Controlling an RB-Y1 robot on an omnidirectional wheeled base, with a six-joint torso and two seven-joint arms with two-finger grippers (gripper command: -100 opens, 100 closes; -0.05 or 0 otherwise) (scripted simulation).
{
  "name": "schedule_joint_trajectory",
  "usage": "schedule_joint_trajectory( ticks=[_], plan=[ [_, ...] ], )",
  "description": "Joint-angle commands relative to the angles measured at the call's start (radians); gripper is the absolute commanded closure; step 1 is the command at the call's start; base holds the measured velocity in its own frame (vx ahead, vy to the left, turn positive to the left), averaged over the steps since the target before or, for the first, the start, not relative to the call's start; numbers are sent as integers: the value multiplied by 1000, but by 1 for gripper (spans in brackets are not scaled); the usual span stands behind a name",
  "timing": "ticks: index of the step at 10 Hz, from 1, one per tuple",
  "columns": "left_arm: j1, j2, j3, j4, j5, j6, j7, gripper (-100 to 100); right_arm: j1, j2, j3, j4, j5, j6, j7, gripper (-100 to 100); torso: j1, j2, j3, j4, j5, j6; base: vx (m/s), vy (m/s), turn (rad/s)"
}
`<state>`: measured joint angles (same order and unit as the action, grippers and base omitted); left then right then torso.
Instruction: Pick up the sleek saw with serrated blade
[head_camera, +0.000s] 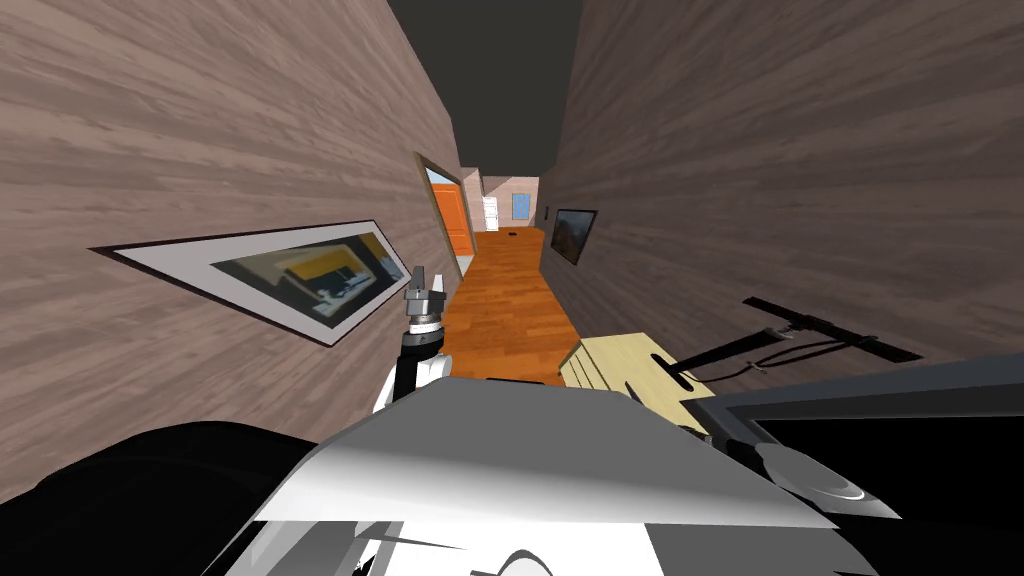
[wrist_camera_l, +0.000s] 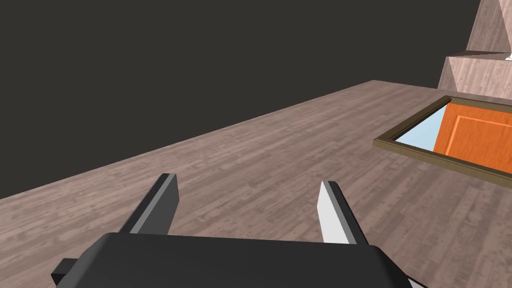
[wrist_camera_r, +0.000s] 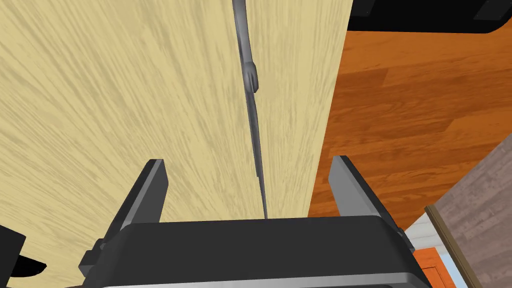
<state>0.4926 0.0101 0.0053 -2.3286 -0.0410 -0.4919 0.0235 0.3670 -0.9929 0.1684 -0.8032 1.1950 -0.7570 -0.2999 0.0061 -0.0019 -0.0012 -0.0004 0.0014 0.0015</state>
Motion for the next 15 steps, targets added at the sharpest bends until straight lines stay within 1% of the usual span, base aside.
schedule_joint_trajectory(
  ticks=[1,3,4,5,7,8,9,10,12,14,15],
  plan=[
    [0,0,0,0,0,0,0,0,-18,-2,11,49,18,-10,7,-100,0,0,0,0,0,0,39,45,55],
    [0,0,0,0,0,0,0,0,-21,-20,47,96,64,-18,-4,-100,-1,1,0,0,0,0,35,50,145],
    [0,0,0,0,0,0,0,0,-21,-20,47,96,64,-18,-4,-100,-1,0,0,0,0,0,32,32,60],
    [0,0,0,0,0,0,0,0,-22,-32,76,128,98,-25,-11,-100,-2,1,1,0,0,1,23,46,163],
    [0,0,0,0,0,0,0,0,-23,-37,94,145,117,-30,-16,-100,-1,1,1,0,0,0,36,51,109],
    [0,0,0,0,0,0,0,0,-23,-29,88,143,111,-26,-6,-100,-1,1,1,0,0,1,17,21,7],
    [0,0,0,0,0,0,0,0,-22,-30,90,141,113,-24,-11,0,-2,2,1,0,0,1,0,0,0],
    [0,0,0,0,0,0,0,0,-22,-2,100,156,106,-1,2,-100,-3,3,2,1,-1,1,10,-33,60],
    [0,0,0,0,0,0,0,0,-22,32,113,174,97,29,18,-100,-7,3,2,1,-2,1,23,-55,57],
    [0,0,0,0,0,0,0,0,-22,39,115,178,95,35,22,-100,-8,3,2,1,-2,1,10,-40,19],
    [0,0,0,0,0,0,0,0,-16,33,116,162,99,36,8,-100,-6,3,2,1,-2,1,3,-10,4]
  ],
)
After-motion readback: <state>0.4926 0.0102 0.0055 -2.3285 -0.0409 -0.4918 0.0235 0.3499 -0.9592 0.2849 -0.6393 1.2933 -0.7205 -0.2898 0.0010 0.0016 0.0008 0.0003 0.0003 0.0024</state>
